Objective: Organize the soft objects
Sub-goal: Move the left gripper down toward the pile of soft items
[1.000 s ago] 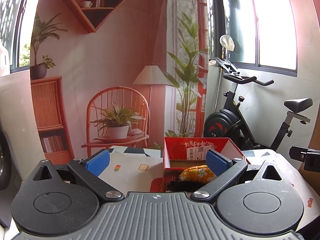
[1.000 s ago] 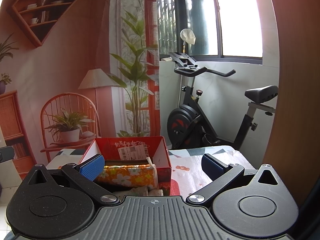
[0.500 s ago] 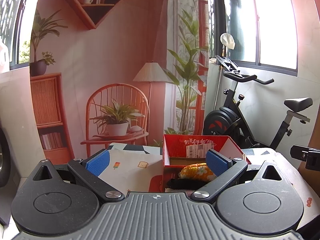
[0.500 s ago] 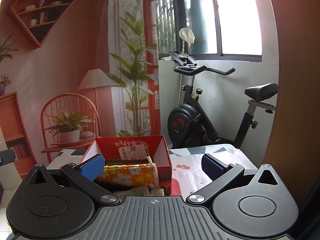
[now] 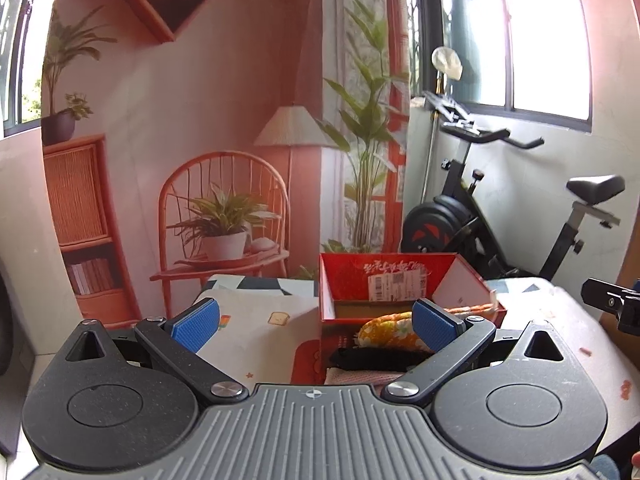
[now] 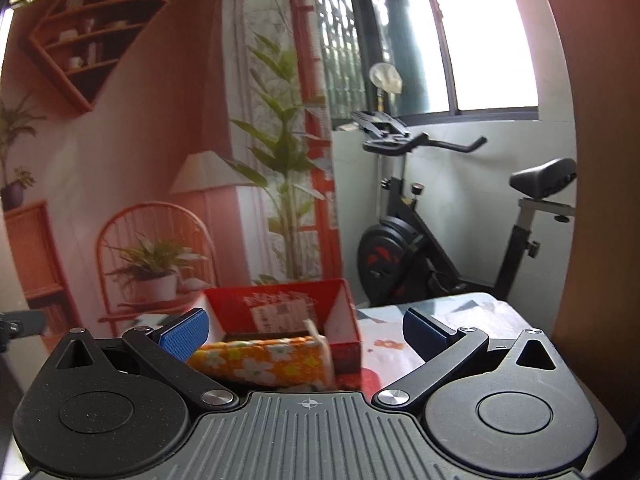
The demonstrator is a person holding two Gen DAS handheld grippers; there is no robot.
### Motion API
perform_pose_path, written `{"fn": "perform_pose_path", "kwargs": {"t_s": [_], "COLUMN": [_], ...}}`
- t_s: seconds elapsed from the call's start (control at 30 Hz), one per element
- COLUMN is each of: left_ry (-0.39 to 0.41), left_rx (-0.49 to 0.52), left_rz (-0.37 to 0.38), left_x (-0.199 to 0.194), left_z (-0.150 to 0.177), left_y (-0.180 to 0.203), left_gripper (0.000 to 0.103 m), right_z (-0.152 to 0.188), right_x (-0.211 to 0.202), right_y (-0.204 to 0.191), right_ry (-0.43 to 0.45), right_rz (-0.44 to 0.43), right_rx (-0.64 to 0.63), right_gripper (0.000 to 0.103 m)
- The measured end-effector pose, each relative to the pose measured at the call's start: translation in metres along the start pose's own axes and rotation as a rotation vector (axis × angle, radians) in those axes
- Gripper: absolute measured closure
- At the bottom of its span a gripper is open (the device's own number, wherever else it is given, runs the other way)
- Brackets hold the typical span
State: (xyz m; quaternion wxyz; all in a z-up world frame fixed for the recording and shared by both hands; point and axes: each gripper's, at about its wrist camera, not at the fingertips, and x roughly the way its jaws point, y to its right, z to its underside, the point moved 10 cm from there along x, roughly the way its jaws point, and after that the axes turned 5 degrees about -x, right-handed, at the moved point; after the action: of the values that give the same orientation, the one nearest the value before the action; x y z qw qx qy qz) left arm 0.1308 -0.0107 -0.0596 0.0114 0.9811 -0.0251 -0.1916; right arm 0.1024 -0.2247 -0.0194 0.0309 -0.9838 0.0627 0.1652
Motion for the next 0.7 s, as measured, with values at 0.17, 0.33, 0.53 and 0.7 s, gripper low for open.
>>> {"fn": "perform_pose_path", "kwargs": {"t_s": [0.17,0.33,0.53,0.7], "left_ry": [-0.001,-0.059,-0.128,-0.156], "left_rx": [0.028,0.003,-0.06,-0.056], "left_rz": [-0.002,0.012,0.057,0.035], "left_x": [0.031,0.063,0.092,0.114], "left_z": [0.008,0.024,0.045,0.062], "left_y": [0.002,-0.001,-0.007,-0.013], "left_gripper": [0.0,0.0,0.0,0.0], "right_z": [0.023,0.034,0.055,0.074], "right_x": [0.037,0.057,0.086,0.107], "right_y": [0.011,0.004,-0.005,-0.012], "right_ry": [-0.049,-0.004,-0.092,-0.15], "right_rz": [-0.062,-0.053,-0.108,-0.067], "right_rx": [0.091,0.024,0.079,0.047], "right_gripper": [0.0,0.0,0.0,0.0]}}
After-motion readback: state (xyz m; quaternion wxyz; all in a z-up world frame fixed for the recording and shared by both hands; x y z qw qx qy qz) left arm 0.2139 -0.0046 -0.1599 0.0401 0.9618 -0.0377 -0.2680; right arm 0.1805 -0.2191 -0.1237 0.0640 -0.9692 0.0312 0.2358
